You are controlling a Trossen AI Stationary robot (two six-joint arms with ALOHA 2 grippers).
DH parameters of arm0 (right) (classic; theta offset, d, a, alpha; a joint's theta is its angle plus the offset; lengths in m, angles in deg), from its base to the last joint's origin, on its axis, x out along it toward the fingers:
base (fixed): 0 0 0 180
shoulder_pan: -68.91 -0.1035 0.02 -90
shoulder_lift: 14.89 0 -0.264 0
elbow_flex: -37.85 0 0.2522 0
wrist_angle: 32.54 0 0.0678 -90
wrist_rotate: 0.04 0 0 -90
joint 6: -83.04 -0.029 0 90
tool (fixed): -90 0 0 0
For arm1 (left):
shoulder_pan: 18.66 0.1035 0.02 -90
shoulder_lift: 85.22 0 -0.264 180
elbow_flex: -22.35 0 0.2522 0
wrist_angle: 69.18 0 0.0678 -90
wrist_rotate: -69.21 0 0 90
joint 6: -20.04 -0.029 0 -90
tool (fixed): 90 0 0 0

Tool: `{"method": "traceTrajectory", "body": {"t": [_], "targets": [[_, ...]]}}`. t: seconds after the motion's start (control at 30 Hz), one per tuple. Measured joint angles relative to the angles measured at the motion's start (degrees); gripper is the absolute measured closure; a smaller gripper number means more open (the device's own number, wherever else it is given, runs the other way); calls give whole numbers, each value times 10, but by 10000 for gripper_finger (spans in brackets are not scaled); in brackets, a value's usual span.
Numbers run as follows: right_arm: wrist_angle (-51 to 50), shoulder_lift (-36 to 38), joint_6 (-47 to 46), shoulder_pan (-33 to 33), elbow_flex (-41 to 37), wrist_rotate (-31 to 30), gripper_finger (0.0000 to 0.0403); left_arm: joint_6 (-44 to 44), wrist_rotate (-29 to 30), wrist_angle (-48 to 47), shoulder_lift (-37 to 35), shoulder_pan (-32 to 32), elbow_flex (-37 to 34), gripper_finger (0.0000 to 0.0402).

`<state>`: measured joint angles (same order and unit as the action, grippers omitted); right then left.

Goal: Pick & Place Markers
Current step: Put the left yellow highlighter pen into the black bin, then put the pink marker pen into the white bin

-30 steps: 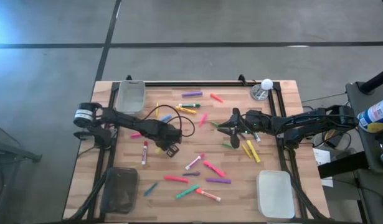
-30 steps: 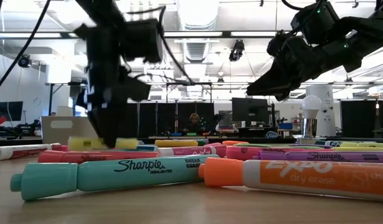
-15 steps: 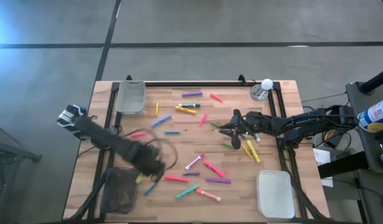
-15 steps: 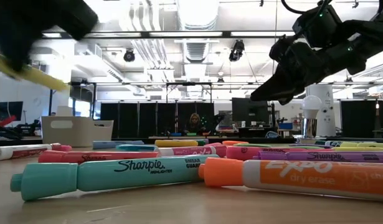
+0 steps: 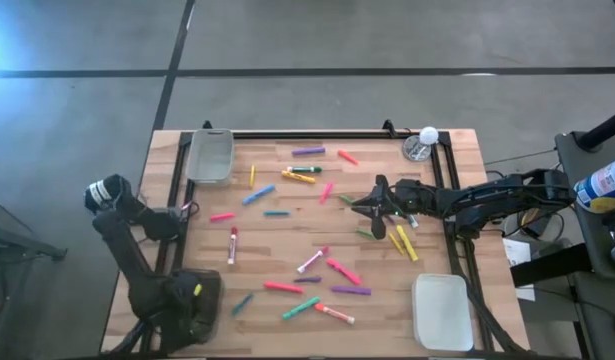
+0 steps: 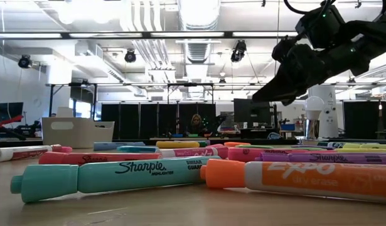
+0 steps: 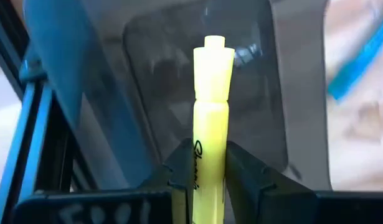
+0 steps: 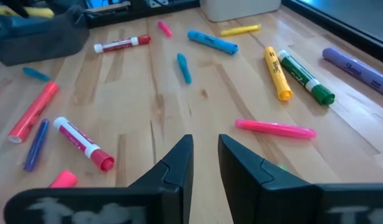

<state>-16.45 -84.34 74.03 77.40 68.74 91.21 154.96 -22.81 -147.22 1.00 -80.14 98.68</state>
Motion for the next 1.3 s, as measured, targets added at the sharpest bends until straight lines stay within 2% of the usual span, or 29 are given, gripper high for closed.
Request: {"method": "traceTrajectory", "body": {"t": [0.27, 0.43, 0.67, 0.83, 0.9, 1.1, 1.2, 1.3], "targets": [[11, 0, -1, 0, 1, 0, 333, -11, 11, 33, -10, 8, -56, 337], [10, 0, -14, 0, 0, 0, 335, -29, 11, 37, -10, 16, -67, 310], [8, 0, -13, 0, -5, 0, 333, -72, 11, 23, -16, 18, -62, 269], [6, 0, -14, 0, -5, 0, 335, -124, 16, 3, -53, 26, -40, 263], [5, 0, -14, 0, -5, 0, 335, -153, 46, -13, -76, 35, -24, 266], [4, 0, -15, 0, -8, 2, 335, -316, 240, -3, -145, 105, -9, 298], [4, 0, -11, 0, -7, 2, 335, -467, 283, 43, -170, 171, -20, 328], [6, 0, 7, 0, -2, 2, 335, -660, 300, 147, -186, 249, -44, 361]]}}
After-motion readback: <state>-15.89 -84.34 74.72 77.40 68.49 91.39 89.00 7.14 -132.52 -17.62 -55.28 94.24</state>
